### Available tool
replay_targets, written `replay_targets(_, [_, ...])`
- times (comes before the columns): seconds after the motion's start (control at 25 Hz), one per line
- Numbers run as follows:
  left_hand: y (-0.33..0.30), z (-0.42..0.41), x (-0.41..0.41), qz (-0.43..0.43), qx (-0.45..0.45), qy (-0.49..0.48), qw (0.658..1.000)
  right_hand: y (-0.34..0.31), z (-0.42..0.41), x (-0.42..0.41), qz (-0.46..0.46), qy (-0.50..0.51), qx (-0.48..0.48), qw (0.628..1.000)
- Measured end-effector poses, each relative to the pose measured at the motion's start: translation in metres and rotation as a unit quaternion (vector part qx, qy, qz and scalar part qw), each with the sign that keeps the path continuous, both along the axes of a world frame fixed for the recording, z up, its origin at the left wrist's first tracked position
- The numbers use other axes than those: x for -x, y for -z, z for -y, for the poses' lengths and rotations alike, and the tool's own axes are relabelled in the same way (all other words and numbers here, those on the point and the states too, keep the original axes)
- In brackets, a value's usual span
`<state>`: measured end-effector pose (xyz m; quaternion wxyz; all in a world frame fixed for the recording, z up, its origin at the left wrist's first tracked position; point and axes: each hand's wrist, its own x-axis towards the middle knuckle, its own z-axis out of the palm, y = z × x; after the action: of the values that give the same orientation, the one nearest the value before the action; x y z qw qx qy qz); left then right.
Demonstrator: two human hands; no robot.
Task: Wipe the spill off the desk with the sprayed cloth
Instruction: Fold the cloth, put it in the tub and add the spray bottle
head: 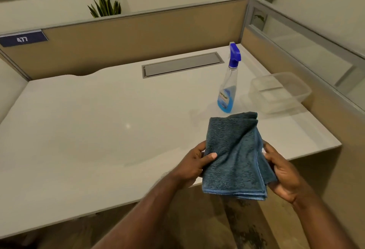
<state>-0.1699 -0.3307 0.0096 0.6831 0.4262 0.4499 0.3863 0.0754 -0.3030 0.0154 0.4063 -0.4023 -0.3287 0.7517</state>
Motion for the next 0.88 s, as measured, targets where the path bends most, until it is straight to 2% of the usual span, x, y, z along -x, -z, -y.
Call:
replay_targets(0.24, [-0.006,-0.038,-0.048,0.090,-0.018,0.036,0.995,-0.007,-0.035,-0.056,-0.051,-0.010,-0.044,0.998])
replay_targets(0.44, [-0.018,-0.076,-0.077,0.087,-0.047,0.020,0.995,-0.011,-0.070,-0.087,-0.068,-0.002,-0.065,0.996])
replay_targets(0.72, [-0.024,-0.138,-0.094,0.100,-0.037,-0.062,0.992,-0.025,-0.136,-0.093,0.018,0.027,-0.138,0.990])
replay_targets(0.88, [-0.025,-0.181,-0.094,0.124,-0.077,-0.063,0.987,-0.037,-0.177,-0.100,-0.031,0.012,-0.149,0.988])
